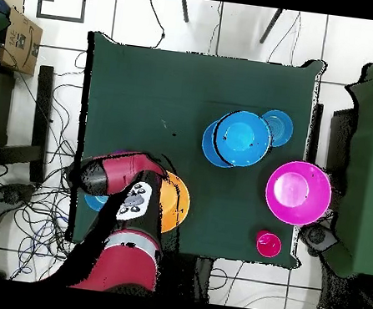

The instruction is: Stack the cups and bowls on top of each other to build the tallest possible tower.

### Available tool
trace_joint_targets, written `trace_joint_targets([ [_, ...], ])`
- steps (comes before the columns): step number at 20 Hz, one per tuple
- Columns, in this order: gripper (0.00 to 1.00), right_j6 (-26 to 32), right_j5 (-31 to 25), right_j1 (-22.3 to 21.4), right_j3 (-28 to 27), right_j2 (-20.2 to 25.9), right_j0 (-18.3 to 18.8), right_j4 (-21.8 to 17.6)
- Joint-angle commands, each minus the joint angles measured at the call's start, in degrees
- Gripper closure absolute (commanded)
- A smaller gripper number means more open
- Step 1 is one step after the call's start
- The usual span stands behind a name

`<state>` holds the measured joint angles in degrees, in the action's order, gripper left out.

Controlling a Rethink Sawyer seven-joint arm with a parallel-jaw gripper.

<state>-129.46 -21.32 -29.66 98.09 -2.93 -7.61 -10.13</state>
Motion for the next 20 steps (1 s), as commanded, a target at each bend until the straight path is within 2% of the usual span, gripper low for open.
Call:
trace_joint_targets([
  [1, 1.00, -6.11, 3.73, 3.30, 0.02, 3.20, -0.59, 0.71],
  [20, 1.00, -5.97, 2.35, 2.31, -0.49, 2.29, -1.16, 0.70],
])
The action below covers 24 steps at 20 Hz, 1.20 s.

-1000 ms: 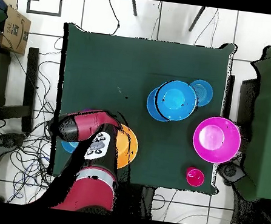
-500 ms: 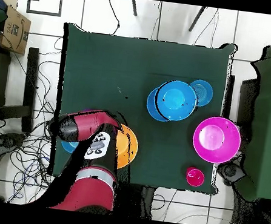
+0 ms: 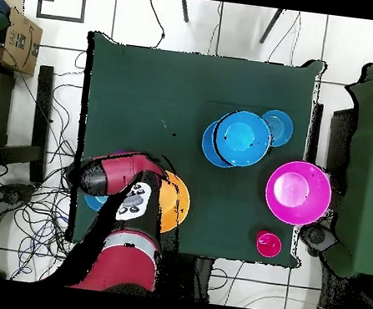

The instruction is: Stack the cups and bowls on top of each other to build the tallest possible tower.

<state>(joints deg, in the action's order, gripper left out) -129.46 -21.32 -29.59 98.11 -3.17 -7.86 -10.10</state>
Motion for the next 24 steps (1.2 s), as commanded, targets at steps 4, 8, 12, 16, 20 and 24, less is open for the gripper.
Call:
trace_joint_targets([
  [4, 1.00, -6.00, 1.39, 1.47, -0.43, 2.33, -1.18, 0.89],
  [8, 1.00, -5.90, 1.58, 1.48, -0.40, 2.38, -1.02, 0.91],
  [12, 0.00, -6.26, 1.72, 1.48, -0.04, 2.45, -1.02, 1.19],
  [16, 0.00, -6.22, 1.35, 1.47, 0.02, 2.58, -1.04, 1.31],
  [20, 0.00, -6.39, 1.32, 1.60, 0.07, 2.63, -1.11, 1.46],
  [24, 0.00, -6.13, 2.14, 1.85, -0.59, 1.90, -1.18, 0.84],
])
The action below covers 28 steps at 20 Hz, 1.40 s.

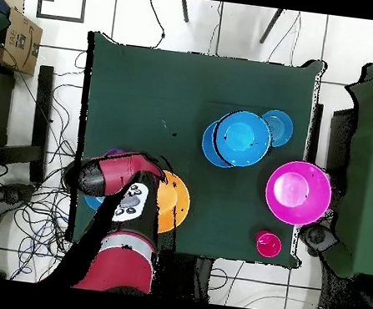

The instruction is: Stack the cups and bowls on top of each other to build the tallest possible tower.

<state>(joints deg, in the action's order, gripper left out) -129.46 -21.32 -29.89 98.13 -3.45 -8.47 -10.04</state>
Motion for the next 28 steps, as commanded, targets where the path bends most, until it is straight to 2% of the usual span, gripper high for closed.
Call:
trace_joint_targets([
  [1, 0.00, -6.26, 1.93, 1.83, -0.46, 2.03, -0.82, 0.83],
  [8, 0.00, -7.31, 0.33, 1.40, -1.55, 1.35, -3.48, 1.84],
  [15, 0.00, -8.93, 4.08, 4.96, -2.56, 0.27, -5.13, 2.84],
  [28, 0.00, -7.21, 8.58, 7.91, -2.73, 1.89, -3.58, 3.67],
])
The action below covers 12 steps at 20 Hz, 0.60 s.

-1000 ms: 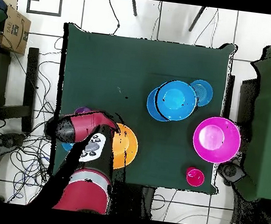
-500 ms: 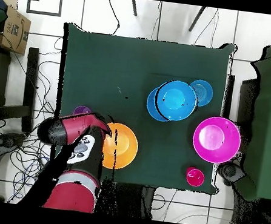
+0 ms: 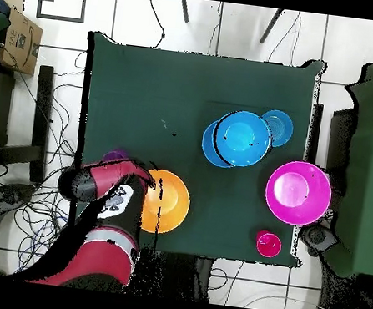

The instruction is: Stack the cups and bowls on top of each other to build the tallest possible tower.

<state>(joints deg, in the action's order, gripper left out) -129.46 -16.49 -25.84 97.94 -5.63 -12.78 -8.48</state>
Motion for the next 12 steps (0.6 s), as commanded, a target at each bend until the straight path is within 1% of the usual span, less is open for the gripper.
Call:
trace_joint_targets([
  [1, 0.00, -7.12, 4.04, 4.08, -2.64, 4.07, 0.81, 2.11],
  [6, 0.00, -6.51, 4.08, 4.65, -2.89, 4.58, 1.70, 2.48],
  [7, 1.00, -6.71, 4.35, 4.97, -3.28, 3.73, 1.01, 2.75],
  [10, 1.00, -7.37, 3.91, 5.27, -4.00, 2.33, -0.30, 3.12],
  [12, 1.00, -7.00, 3.63, 5.18, -3.95, 2.19, -0.44, 3.59],
])
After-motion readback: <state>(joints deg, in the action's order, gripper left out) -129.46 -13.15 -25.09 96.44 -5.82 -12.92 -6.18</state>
